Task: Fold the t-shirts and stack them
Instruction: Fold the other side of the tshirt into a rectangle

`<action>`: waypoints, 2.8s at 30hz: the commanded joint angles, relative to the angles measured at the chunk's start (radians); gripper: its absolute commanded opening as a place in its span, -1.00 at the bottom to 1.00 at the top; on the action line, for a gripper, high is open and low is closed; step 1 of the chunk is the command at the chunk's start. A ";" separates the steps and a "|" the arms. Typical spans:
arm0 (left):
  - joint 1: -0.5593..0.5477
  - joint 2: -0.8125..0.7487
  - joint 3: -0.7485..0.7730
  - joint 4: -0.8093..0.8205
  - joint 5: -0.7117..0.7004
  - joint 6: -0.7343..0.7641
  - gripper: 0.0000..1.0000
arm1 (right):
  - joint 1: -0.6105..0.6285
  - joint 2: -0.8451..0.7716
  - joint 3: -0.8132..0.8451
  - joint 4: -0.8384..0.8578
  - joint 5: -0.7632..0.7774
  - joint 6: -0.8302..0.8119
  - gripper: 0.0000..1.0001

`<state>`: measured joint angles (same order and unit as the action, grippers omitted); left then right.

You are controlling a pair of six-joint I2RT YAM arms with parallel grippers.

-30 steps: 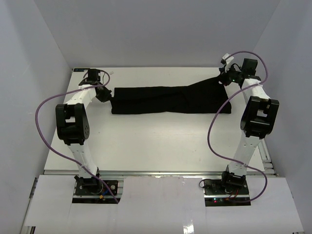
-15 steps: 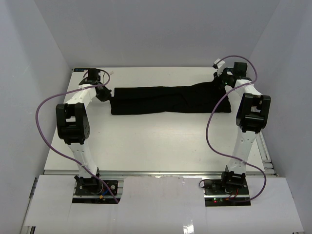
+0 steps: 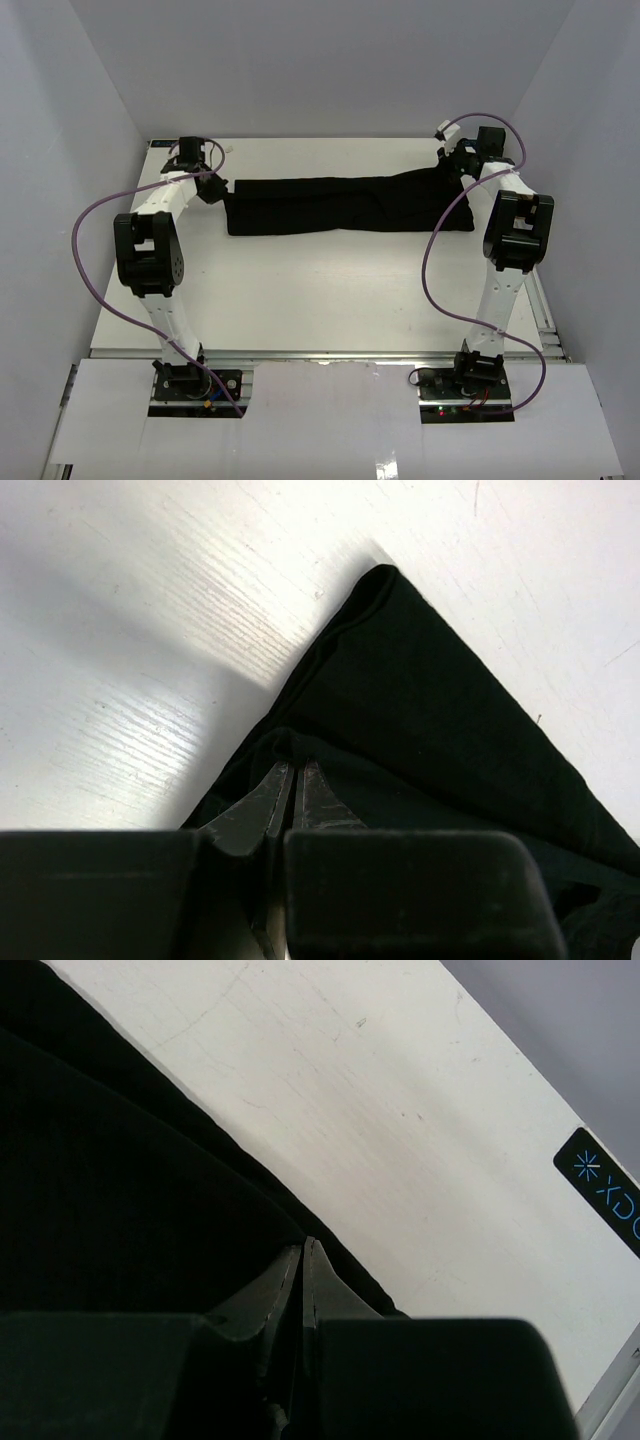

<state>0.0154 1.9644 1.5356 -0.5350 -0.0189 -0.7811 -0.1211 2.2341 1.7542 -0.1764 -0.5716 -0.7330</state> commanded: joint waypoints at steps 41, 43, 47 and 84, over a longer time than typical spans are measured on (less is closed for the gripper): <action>-0.038 0.096 0.120 0.017 -0.070 0.032 -0.85 | -0.008 -0.076 -0.053 0.106 0.064 0.060 -0.81; -0.038 0.093 0.118 0.015 -0.072 0.032 -0.85 | -0.006 -0.070 -0.052 0.097 0.072 0.057 -0.78; -0.038 0.085 0.116 0.013 -0.072 0.034 -0.85 | -0.006 -0.057 -0.055 0.097 0.084 0.049 -0.76; -0.017 -0.088 0.092 0.061 0.152 0.308 0.97 | -0.035 -0.574 -0.495 0.003 -0.407 0.034 -0.25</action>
<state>-0.0078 2.0228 1.6718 -0.5011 0.0322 -0.5602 -0.1543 1.7393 1.2922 -0.1303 -0.9188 -0.6662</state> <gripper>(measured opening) 0.981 0.374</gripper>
